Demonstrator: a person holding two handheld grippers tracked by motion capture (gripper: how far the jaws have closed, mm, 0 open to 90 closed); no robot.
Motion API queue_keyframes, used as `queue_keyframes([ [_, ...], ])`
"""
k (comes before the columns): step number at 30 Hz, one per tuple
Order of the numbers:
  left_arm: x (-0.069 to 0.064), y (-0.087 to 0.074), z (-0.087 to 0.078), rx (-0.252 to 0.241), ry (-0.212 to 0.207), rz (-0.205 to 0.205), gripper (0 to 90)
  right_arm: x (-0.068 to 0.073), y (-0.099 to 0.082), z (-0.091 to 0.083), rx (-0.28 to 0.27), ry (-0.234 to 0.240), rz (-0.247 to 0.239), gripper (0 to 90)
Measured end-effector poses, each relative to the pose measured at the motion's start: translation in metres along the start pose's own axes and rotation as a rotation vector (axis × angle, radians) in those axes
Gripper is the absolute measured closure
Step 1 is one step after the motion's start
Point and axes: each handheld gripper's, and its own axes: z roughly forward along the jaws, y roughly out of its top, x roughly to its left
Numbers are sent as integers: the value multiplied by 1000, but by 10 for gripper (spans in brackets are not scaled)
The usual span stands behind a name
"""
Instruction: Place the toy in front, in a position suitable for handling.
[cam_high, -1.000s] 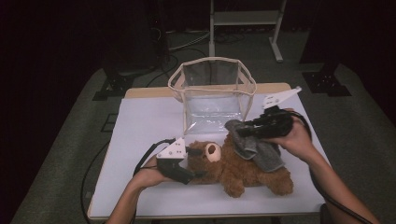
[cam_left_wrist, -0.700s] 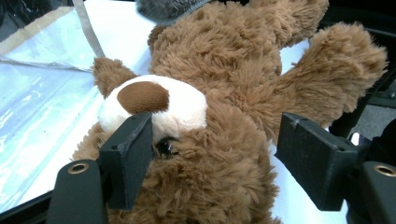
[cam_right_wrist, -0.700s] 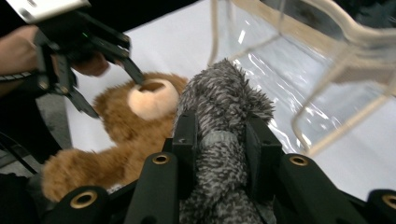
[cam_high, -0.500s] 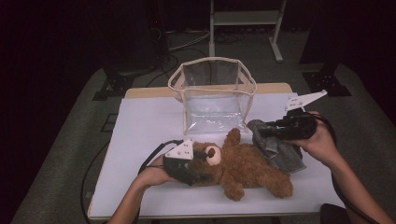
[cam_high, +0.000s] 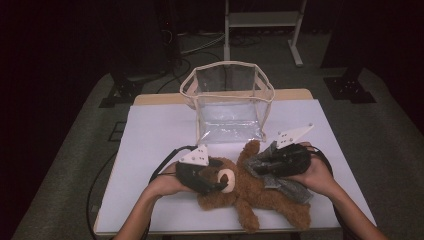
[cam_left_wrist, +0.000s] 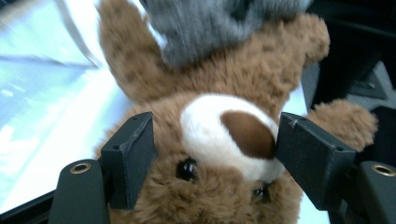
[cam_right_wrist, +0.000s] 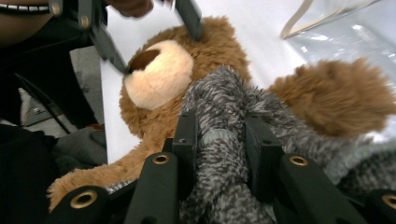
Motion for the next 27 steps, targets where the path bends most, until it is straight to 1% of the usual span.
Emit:
queue_keyframes([
  [2,-3,-2,2,11,-1,8,278,-4,0,-7,-32,-17,10,686],
  [4,-6,-3,1,13,-16,16,278,-9,-1,-11,-61,-36,31,686],
  [5,-7,-4,-1,13,-26,19,278,-13,-1,-13,-71,-38,45,686],
  [6,-8,-4,-2,11,-28,20,278,-17,-4,-12,-77,-40,62,686],
  [8,-7,-3,-5,-3,-27,19,277,-19,-8,-6,-66,-28,83,686],
  [10,-3,-2,-9,-29,-20,-4,255,-15,-15,3,-53,-19,78,686],
  [11,-3,-2,-9,-29,-20,-4,233,-10,-18,7,-58,-15,74,687],
  [12,0,-1,-10,-39,-18,-19,205,-6,-21,8,-69,-4,69,687],
  [14,1,-1,-9,-44,-36,-32,205,0,-24,6,-80,4,58,687],
  [15,1,-1,-9,-44,-36,-32,210,3,-25,4,-84,8,53,687],
  [16,-1,-1,-6,-26,-64,-30,226,5,-26,1,-89,11,53,686],
  [17,-3,0,-4,-13,-71,-24,230,5,-26,-1,-91,11,53,687],
  [19,-5,0,-3,4,-74,-17,234,3,-25,-9,-104,-12,51,685],
  [20,-6,0,-4,8,-74,-14,235,1,-24,-12,-116,-23,58,684],
  [21,-6,0,-4,8,-74,-14,234,1,-24,-12,-116,-23,58,684],
  [22,-6,0,-6,1,-69,-10,234,-5,-24,-15,-127,-34,80,684],
  [23,-5,0,-7,-7,-62,-10,233,-5,-25,-13,-119,-33,83,683],
  [25,-1,1,-10,-26,-50,-18,225,-2,-29,-3,-102,-24,78,681],
  [27,4,0,-12,-40,-20,-37,196,1,-33,1,-105,-20,70,682],
])
